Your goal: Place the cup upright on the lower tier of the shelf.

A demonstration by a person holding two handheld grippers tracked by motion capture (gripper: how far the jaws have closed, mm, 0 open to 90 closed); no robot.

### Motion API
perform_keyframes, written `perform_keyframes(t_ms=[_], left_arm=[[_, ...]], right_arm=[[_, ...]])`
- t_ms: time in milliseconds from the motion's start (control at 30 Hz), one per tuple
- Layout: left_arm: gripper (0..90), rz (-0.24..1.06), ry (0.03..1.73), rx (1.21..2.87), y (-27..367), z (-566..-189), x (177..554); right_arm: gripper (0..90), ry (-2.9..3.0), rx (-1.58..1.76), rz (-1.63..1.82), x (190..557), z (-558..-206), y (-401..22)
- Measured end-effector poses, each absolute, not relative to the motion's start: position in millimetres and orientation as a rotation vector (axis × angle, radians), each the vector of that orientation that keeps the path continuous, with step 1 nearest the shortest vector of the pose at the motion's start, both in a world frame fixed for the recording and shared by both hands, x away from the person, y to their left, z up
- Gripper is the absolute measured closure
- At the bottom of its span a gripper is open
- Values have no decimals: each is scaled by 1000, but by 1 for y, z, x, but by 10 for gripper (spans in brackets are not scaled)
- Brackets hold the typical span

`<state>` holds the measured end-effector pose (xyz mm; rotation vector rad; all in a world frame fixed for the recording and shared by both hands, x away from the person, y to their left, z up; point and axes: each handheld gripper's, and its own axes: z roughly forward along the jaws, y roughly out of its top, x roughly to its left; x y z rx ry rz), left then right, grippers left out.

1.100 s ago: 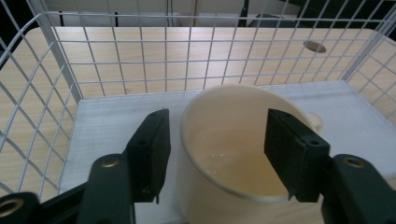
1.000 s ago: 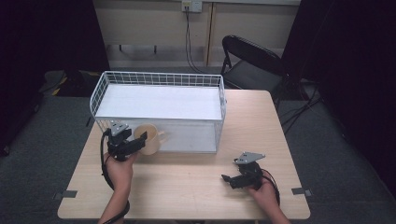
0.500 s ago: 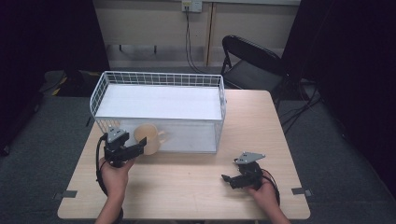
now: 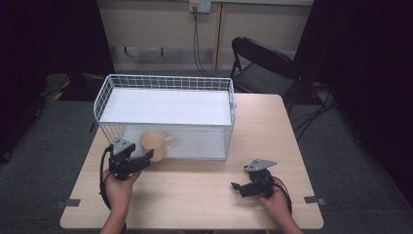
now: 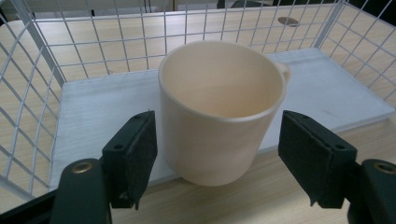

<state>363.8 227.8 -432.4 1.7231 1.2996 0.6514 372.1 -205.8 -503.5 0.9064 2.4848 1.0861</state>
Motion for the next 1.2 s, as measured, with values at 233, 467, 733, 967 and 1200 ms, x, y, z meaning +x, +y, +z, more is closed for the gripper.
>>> perform_keyframes(t_ms=[233,467,733,967,1200], left_arm=[[289,638,1312,1723,226,-438,367],[297,632,1325,1714,225,-440,370],[323,633,1318,1728,222,-442,373],[358,621,1326,1708,221,-442,374],[400,613,1341,1713,221,-445,377]], right_arm=[[139,2485,906,1086,372,-504,-206],[139,2485,906,1086,372,-504,-206],[139,2485,906,1086,372,-504,-206],[139,2485,905,1086,372,-504,-206],[139,2485,905,1086,372,-504,-206]])
